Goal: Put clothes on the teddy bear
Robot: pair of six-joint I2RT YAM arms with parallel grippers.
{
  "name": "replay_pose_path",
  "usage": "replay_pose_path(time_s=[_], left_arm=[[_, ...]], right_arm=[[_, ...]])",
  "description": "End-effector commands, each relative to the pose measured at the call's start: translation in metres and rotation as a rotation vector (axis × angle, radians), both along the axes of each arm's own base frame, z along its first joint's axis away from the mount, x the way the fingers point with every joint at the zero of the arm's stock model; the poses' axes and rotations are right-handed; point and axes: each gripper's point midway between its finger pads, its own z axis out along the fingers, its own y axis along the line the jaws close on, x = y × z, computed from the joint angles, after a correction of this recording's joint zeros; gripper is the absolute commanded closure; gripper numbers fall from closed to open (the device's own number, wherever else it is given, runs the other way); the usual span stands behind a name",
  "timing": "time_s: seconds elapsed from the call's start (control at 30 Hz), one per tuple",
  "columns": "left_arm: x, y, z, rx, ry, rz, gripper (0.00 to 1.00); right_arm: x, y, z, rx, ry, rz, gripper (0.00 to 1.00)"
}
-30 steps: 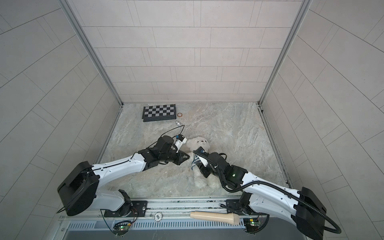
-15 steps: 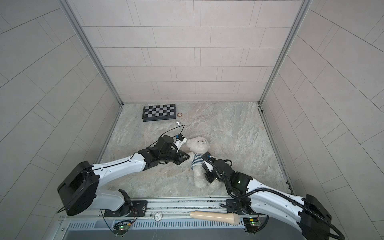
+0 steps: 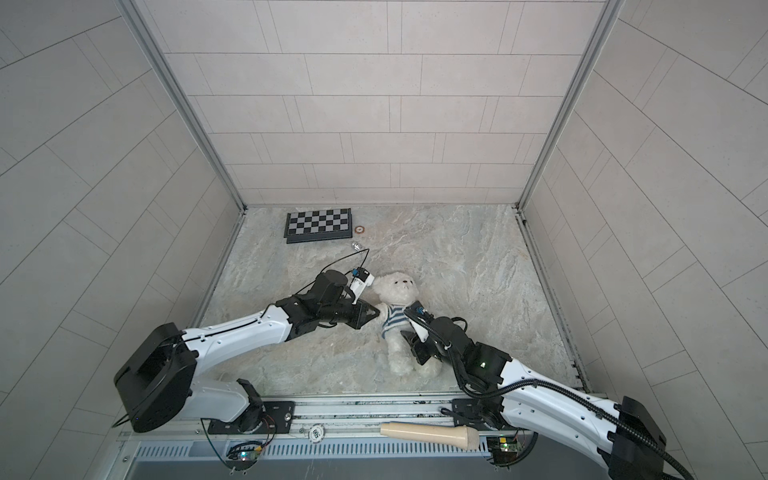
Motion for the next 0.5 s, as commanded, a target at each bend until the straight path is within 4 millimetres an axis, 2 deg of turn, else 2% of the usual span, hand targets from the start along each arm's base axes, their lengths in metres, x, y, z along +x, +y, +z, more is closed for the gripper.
replay_pose_path(time_s=[0.0, 0.17, 0.33, 0.47], left_arm=[[0.006, -0.004, 0.023, -0.039, -0.053, -0.009, 1.0], [0.006, -0.006, 0.027, -0.054, -0.052, -0.012, 1.0], [0.007, -0.007, 0.03, -0.053, -0.054, -0.015, 1.0], [0.008, -0.008, 0.031, -0.054, -0.056, -0.015, 1.0]], right_arm=[[0.008, 0.0, 0.013, -0.05, -0.05, -0.002, 0.55], [0.021, 0.01, 0.011, -0.127, -0.072, 0.029, 0.54], [0.02, 0.031, 0.004, -0.13, -0.044, 0.116, 0.56], [0.018, 0.035, -0.003, -0.128, -0.027, 0.138, 0.57]])
